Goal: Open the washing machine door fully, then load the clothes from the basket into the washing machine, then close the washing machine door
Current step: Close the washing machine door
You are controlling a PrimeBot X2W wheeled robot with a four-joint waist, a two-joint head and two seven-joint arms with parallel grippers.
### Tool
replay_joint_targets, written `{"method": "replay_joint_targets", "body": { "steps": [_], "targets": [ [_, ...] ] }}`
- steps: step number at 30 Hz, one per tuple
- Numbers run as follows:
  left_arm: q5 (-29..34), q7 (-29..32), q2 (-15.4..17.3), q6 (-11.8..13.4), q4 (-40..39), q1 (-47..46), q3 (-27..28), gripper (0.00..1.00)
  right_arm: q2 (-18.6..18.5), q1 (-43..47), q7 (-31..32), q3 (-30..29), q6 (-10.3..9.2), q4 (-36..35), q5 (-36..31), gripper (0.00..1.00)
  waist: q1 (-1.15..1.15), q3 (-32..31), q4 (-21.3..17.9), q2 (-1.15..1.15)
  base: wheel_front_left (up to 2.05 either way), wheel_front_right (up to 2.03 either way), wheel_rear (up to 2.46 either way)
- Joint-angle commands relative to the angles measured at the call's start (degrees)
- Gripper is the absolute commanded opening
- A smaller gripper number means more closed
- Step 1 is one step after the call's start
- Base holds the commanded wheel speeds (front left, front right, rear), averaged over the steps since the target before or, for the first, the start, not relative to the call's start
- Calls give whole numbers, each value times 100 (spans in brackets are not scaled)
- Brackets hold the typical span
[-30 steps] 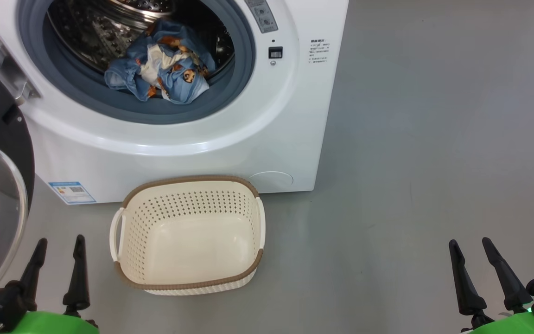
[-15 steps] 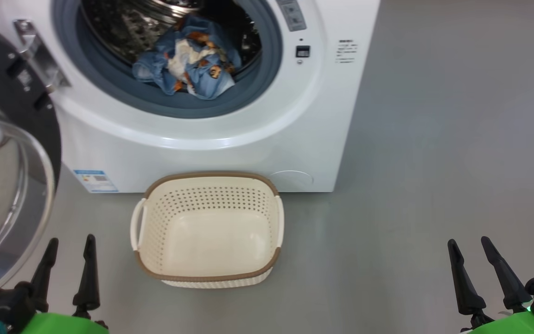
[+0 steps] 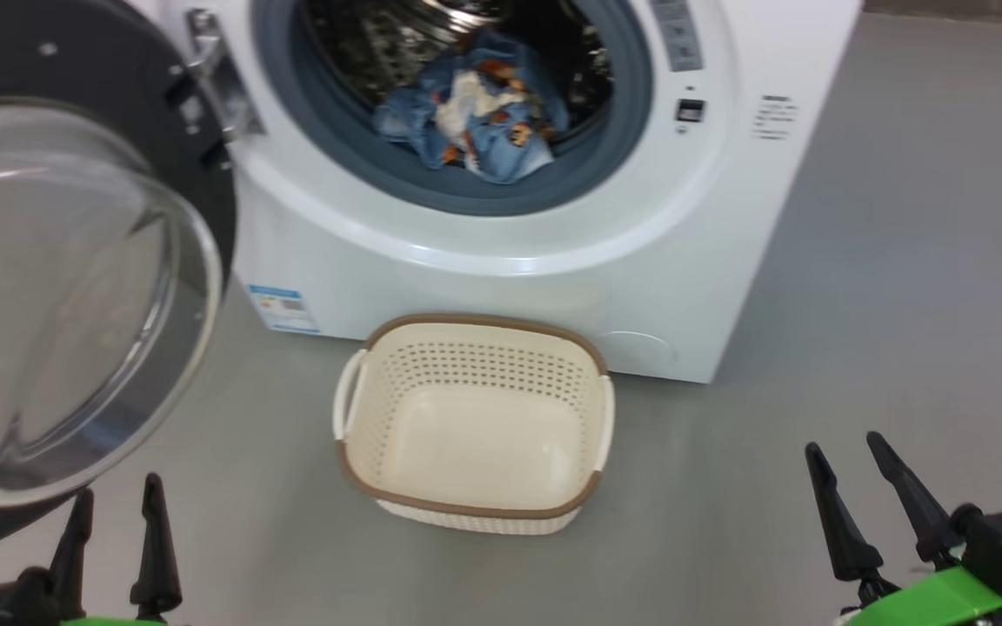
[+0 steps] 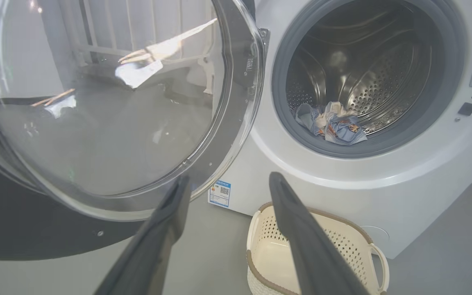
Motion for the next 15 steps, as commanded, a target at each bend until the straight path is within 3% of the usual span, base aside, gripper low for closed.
{"method": "replay_joint_targets", "body": {
  "steps": [1, 15],
  "targets": [
    [104, -37, 52, -9, -151, 15, 239, 100, -147, -278, -28, 186, 9, -107, 1, 100, 0, -69, 375, 0, 0, 0, 0],
    [138, -37, -73, -9, -149, 149, 349, 100, -258, -502, -28, 575, 9, 14, 38, 100, 0, -124, 1378, 0, 0, 0, 0]
  ]
}}
